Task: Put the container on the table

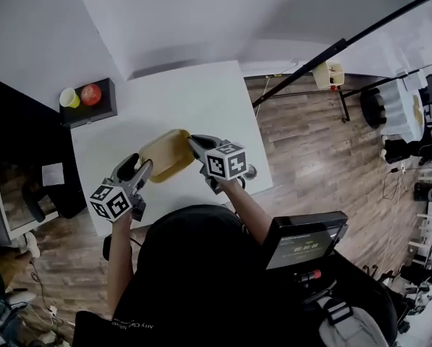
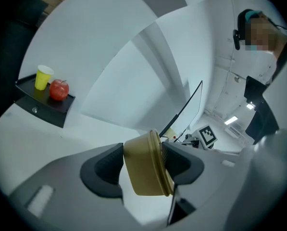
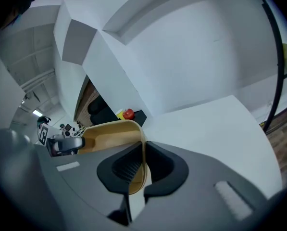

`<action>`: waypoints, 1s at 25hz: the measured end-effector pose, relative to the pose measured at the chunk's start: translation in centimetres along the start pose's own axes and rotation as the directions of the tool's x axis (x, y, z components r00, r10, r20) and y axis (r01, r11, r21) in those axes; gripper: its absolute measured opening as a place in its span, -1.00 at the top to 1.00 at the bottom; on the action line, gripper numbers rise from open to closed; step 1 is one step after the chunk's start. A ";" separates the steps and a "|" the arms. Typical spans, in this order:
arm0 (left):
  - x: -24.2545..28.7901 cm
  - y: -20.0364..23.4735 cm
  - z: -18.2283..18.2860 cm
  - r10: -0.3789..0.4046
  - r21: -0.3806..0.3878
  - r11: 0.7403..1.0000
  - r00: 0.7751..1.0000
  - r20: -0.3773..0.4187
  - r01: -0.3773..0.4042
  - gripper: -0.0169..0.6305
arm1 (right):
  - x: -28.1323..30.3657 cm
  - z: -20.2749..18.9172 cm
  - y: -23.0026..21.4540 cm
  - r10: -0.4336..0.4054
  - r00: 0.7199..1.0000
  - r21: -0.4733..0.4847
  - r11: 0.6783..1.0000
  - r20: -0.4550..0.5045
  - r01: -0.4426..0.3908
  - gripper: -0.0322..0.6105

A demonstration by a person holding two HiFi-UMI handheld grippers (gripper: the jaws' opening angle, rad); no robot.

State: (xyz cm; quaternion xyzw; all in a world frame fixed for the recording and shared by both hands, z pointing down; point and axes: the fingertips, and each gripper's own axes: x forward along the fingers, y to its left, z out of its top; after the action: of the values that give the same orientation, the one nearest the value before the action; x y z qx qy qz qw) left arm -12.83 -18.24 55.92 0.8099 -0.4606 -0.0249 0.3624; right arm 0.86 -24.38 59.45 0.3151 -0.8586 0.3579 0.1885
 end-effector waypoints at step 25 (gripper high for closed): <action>1.3 6.9 -4.0 0.099 -0.159 0.981 0.991 -0.089 -0.112 0.63 | 4.1 -0.5 -1.3 0.012 0.999 0.147 0.989 -0.044 -0.006 0.75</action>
State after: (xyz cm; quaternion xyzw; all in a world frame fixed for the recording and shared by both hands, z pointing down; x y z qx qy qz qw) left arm -15.62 -19.09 63.43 0.7521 -0.4843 -0.0105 0.4469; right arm -1.23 -26.38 62.70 0.3162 -0.8269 0.4278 0.1823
